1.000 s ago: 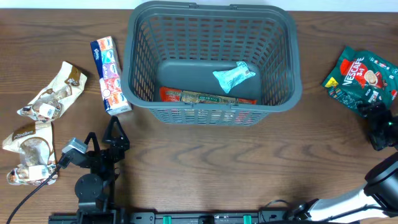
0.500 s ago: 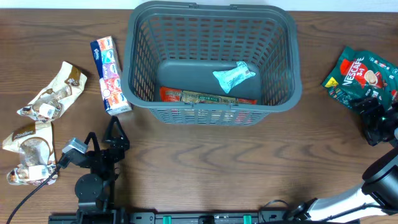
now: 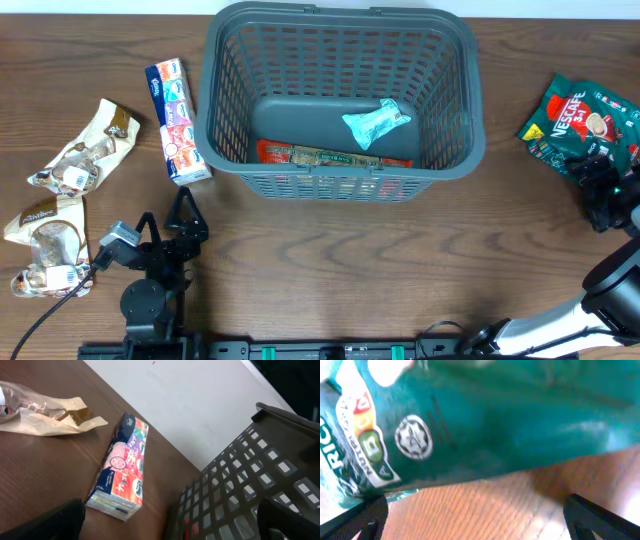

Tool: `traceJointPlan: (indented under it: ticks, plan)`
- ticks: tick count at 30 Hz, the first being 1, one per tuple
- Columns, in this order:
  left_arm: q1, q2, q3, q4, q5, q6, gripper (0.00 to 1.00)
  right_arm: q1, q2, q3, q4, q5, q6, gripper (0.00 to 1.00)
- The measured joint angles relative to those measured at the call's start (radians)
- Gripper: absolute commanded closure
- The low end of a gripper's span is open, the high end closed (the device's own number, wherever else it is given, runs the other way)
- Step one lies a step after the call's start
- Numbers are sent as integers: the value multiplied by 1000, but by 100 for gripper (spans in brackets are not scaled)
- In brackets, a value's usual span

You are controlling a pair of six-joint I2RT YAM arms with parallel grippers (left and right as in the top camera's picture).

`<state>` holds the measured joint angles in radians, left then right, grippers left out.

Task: Pack container

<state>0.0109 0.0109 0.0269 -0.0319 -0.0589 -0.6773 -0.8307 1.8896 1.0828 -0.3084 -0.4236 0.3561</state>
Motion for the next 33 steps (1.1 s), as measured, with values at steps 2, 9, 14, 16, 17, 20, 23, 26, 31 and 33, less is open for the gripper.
traceJointPlan:
  ticks: [2,9,14,16,17,20,23,26,31,33]
  plan:
    - [0,0,0,0,0,0,1,0,-5,-23,51,-8,1,1]
    - [0,0,0,0,0,0,1,0,-11,-107,254,-56,39,1]
    - [0,0,0,0,0,0,1,2,-11,-159,355,-89,70,66]
    - [0,0,0,0,0,0,1,9,-9,-182,354,-93,80,99]
    - [0,0,0,0,0,0,1,13,-7,-192,353,-93,83,99]
    - [0,0,0,0,0,0,1,32,2,-197,357,-93,90,99]
    - [0,0,0,0,0,0,1,51,2,-197,369,-92,92,94]
    - [0,0,0,0,0,0,1,67,2,-197,369,-93,100,27]
    - [0,0,0,0,0,0,1,91,-21,-174,323,-130,104,12]
    - [0,0,0,0,0,0,2,92,-26,-167,299,-124,117,12]
